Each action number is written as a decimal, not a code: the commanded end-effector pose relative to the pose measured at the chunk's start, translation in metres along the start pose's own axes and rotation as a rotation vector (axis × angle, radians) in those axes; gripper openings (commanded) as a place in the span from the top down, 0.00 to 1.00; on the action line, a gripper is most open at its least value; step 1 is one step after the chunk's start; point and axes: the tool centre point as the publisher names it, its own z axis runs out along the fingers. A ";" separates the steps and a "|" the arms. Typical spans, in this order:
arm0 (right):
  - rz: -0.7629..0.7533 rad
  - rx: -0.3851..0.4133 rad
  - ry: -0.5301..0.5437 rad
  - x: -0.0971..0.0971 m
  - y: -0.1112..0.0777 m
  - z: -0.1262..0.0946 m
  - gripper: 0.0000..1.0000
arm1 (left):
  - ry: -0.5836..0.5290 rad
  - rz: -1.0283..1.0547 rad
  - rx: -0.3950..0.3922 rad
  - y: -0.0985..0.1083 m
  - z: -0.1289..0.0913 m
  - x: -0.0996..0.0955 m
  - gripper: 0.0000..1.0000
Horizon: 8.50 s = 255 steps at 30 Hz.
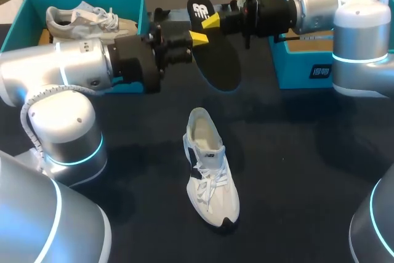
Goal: Take the shoe out of the shoebox, open the shoe tongue, remove and reinsert the insole, then place the shoe into the shoebox
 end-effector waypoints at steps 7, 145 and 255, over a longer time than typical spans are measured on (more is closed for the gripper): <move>0.001 -0.001 -0.004 0.001 -0.001 0.001 1.00 | 0.000 0.005 0.008 -0.001 0.003 0.002 0.78; 0.010 -0.065 -0.362 0.031 -0.045 -0.026 0.00 | 0.211 -3.255 0.105 0.008 -0.037 0.061 1.00; -0.096 -0.102 0.131 0.008 -0.052 -0.010 0.00 | 0.214 -3.242 0.081 0.008 -0.036 0.065 1.00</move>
